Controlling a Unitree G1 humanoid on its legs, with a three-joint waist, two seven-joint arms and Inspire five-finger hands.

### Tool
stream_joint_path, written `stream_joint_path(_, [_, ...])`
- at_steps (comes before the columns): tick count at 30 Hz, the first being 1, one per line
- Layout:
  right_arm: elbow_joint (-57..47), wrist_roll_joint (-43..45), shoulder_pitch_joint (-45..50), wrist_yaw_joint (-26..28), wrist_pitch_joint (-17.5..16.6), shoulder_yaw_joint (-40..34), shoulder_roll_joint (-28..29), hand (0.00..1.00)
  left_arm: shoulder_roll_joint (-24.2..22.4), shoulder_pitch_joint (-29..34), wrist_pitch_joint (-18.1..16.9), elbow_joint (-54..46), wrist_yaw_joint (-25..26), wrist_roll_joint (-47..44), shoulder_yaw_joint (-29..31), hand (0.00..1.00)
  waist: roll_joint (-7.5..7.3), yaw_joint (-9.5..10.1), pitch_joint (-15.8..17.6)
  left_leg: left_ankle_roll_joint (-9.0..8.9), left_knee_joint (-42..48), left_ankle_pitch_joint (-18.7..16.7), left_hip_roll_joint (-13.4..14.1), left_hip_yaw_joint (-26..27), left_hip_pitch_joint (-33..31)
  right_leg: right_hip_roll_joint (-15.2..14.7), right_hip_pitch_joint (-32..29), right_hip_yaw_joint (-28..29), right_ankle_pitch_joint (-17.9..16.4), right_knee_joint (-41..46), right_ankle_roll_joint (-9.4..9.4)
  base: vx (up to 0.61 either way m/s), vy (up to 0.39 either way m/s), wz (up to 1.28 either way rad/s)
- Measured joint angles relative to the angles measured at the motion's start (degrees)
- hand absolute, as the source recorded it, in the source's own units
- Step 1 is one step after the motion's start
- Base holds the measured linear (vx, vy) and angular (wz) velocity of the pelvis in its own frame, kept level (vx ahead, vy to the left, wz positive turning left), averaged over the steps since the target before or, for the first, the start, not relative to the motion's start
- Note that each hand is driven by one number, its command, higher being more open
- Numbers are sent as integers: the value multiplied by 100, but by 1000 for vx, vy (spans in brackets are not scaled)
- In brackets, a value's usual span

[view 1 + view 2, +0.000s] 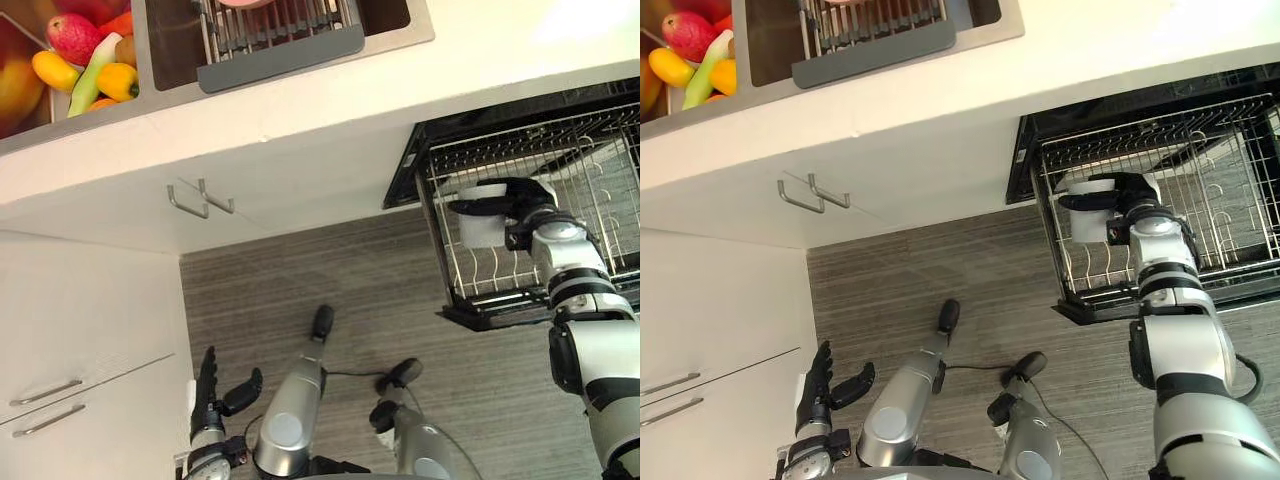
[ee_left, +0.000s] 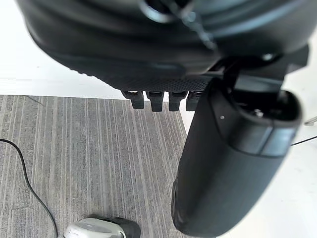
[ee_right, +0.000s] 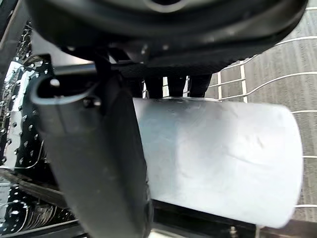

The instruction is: Walk over to the sink, pick up the cup, carry it to the dishwasher, place the cup inside the dishwasher, then close the dishwasher door

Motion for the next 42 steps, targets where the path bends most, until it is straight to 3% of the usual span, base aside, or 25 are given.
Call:
stream_joint_path(12, [153,69,-244,106,-168,-2,0,100,-7,-135,7,169,-100,-64,1,100,34,108,17,0,16,1,-2,-39,-10,5,24,-38,0,0,0,7,22,1])
stream_joint_path(17, [90,597,-216,117,-364,-31,1,100,-13,-187,7,171,-119,-62,2,100,33,110,17,1,17,2,4,-34,34,8,67,-32,-1,-1,0,4,15,0])
stream_joint_path(21, [-1415,1297,574,203,-575,-381,48,100,-23,-186,15,199,-128,-55,63,100,7,53,3,1,-78,1,17,49,241,4,182,88,-5,-4,5,3,22,-10])
stream_joint_path(23, [-2212,1559,1199,182,-697,-632,271,100,-32,-171,16,261,-144,-29,237,100,-108,3,-64,1,-171,2,35,145,344,4,189,182,-12,-3,15,31,32,-22])
stream_joint_path(27, [-4151,1891,3253,327,-977,-1206,1700,100,-51,110,92,416,-188,212,768,100,-570,-410,-474,7,-398,-14,24,298,563,-19,222,402,-77,0,86,109,7,-17])
stream_joint_path(29, [-5130,1910,4156,443,-1140,-1252,2370,100,-169,189,146,446,-269,312,1020,100,-680,-539,-657,23,-422,-70,23,440,662,-26,225,563,-88,0,99,109,12,-36])
stream_joint_path(32, [-6815,1860,5319,809,-1519,-1006,3438,100,-470,216,178,457,-303,340,1546,100,-663,-716,-968,28,-423,-149,21,581,831,-48,321,686,-124,0,118,56,16,-23])
stream_joint_path(34, [-7640,1872,5704,1166,-1852,-522,3802,100,-631,270,182,456,-262,312,1762,100,-642,-755,-1187,10,-423,-206,29,618,1029,-71,507,704,-166,0,130,35,19,-10])
stream_joint_path(39, [-8690,1729,5781,1528,-2671,703,3821,100,-898,540,218,415,-110,107,1995,100,-611,-745,-1918,47,-502,-347,-65,334,1252,-152,1051,153,-319,4,263,39,16,47])
stream_joint_path(40, [-8733,1673,5762,1520,-2735,751,3803,100,-919,559,225,433,-112,69,2046,100,-621,-757,-1980,50,-490,-366,-42,517,1266,-183,1143,34,-336,5,295,40,36,88])
stream_joint_path(42, [-8849,1604,5691,1309,-2979,654,3481,100,-912,554,218,560,-133,58,2101,100,-618,-848,-2052,51,-218,-400,106,1507,1253,-336,1532,-587,-379,37,427,67,110,135])
